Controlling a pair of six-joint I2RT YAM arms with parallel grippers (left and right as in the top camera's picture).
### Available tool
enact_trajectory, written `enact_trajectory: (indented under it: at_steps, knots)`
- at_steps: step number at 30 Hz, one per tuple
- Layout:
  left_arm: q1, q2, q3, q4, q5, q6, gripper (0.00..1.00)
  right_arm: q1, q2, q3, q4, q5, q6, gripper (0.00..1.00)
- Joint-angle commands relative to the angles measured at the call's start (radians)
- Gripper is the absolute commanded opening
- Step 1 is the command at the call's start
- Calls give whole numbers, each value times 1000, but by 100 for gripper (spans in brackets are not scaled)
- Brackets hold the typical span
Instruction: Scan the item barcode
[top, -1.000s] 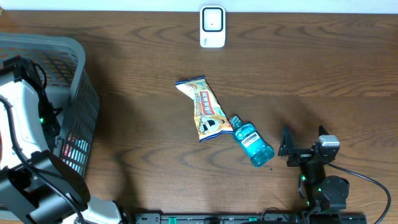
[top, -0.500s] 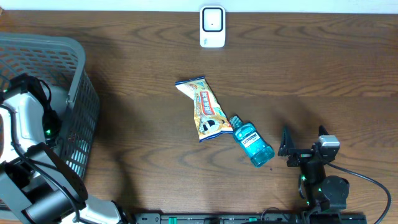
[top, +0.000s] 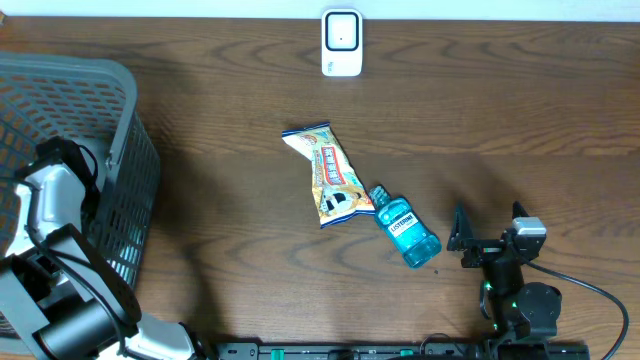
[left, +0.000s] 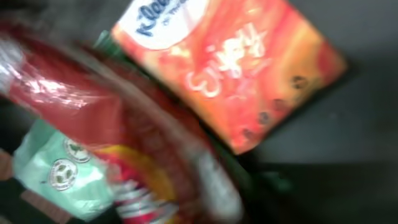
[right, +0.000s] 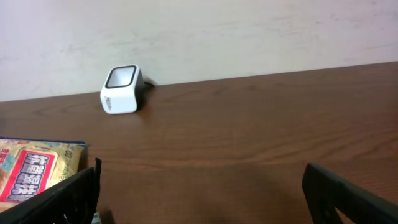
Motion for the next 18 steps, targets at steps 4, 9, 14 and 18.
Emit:
enact_trajectory:
  at_steps: [4,9,14,18]
  knots:
    - [6,-2,3,-1,6,60,7,-1,-4,-3,-2,5,6,99]
    - [6,-62,64,-1,6,176,7,-1,-4,-3,-2,5,6,99]
    - [6,-197,154,3,6,271,7,-1,-4,-3,-2,5,6,99]
    - [6,-327,208,7,6,291,7,-1,-4,-3,-2,5,6,99]
